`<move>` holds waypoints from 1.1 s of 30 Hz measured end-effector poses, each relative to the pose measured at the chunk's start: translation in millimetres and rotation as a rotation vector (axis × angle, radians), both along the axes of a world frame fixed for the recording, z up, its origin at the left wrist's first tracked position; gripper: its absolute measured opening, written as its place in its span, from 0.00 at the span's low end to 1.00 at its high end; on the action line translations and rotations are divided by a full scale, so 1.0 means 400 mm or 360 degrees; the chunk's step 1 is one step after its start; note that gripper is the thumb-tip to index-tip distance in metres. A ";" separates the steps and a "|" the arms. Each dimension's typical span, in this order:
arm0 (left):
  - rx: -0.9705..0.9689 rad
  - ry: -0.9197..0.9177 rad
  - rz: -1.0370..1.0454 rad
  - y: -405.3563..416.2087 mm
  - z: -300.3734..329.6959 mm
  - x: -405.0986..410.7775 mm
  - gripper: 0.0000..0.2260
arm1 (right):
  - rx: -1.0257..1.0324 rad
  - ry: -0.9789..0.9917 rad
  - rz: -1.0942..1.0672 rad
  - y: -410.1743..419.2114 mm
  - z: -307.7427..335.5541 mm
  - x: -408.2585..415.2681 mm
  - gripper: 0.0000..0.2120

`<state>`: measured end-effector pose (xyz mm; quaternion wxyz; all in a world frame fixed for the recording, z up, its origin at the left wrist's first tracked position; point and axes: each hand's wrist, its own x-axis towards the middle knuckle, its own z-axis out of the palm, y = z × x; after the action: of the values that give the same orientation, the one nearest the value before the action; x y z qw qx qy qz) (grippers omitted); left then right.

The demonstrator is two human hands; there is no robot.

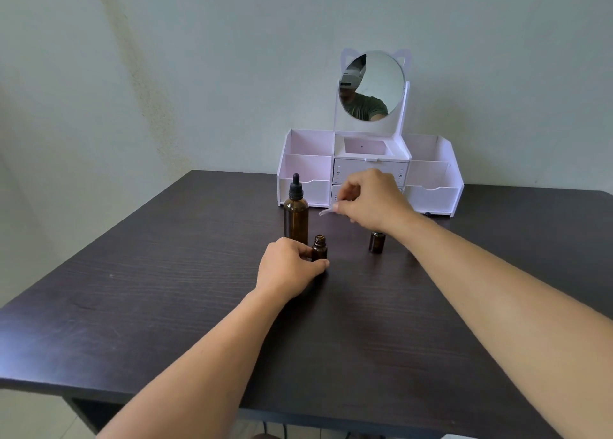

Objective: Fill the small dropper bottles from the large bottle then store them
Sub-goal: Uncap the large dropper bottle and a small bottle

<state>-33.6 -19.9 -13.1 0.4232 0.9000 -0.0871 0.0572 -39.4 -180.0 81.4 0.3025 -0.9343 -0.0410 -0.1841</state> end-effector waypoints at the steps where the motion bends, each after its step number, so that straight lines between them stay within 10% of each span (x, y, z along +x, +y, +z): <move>1: -0.0002 -0.0004 -0.0004 0.009 0.000 -0.001 0.12 | 0.0062 0.0044 -0.0027 0.004 -0.023 0.002 0.06; 33: -0.0055 -0.0176 -0.0034 0.047 -0.010 -0.018 0.11 | 0.0326 0.0005 -0.0206 0.059 -0.249 0.036 0.11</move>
<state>-40.8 -1.0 -17.0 0.4336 0.8871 -0.1189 0.1039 -25.1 -156.4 -18.2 0.3840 -0.8995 0.0389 -0.2049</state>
